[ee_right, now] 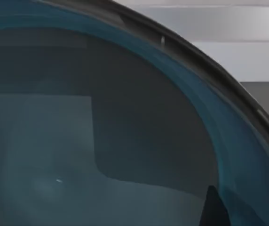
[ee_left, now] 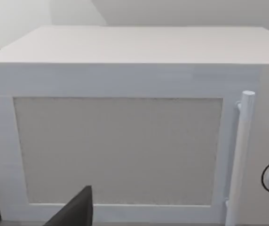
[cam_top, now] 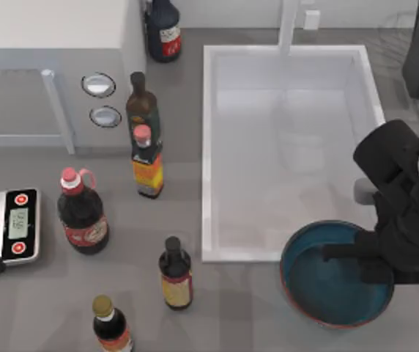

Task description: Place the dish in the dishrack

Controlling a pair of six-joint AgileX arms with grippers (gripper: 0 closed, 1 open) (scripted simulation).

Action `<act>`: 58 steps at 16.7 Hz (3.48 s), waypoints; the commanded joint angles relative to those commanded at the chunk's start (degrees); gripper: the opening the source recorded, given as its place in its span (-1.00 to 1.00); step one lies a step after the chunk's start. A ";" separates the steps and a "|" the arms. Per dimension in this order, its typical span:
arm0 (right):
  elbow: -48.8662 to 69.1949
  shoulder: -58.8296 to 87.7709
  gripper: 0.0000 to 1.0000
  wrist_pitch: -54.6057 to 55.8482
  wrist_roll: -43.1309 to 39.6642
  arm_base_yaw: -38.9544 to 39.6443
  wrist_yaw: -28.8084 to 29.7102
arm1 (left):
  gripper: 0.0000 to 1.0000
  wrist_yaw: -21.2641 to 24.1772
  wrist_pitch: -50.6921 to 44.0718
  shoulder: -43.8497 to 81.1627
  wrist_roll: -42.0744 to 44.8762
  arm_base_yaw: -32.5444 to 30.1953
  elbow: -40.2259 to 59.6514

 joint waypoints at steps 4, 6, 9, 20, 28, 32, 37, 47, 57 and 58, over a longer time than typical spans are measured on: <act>2.22 -0.10 -1.00 -2.21 0.15 0.24 -0.07 | 1.00 0.00 0.00 0.00 0.00 0.00 0.00; 6.66 -0.33 -1.00 -6.71 0.22 0.30 -0.04 | 1.00 0.00 0.00 0.00 0.00 0.00 0.00; 16.29 -1.22 -1.00 -17.97 0.25 0.24 0.00 | 1.00 0.00 0.00 0.00 0.00 0.00 0.00; 40.68 -6.29 -1.00 -46.82 -0.56 -0.48 -0.15 | 1.00 0.00 0.00 0.00 0.00 0.00 0.00; 38.43 -9.88 -1.00 -38.00 -3.83 -7.98 -4.89 | 1.00 0.00 0.00 0.00 0.00 0.00 0.00; 33.83 -15.76 -1.00 -21.81 -9.17 -21.11 -12.55 | 1.00 0.00 0.00 0.00 0.00 0.00 0.00; 25.69 -25.17 -1.00 4.62 -17.57 -40.93 -23.85 | 1.00 0.00 0.00 0.00 0.00 0.00 0.00; 15.95 -38.46 -1.00 31.90 -27.35 -63.93 -37.41 | 1.00 0.00 0.00 0.00 0.00 0.00 0.00; 15.16 -26.07 -1.00 44.74 -27.29 -59.87 -33.15 | 1.00 0.00 0.00 0.00 0.00 0.00 0.00; 14.64 -22.69 -1.00 48.70 -27.33 -58.73 -31.90 | 1.00 0.00 0.00 0.00 0.00 0.00 0.00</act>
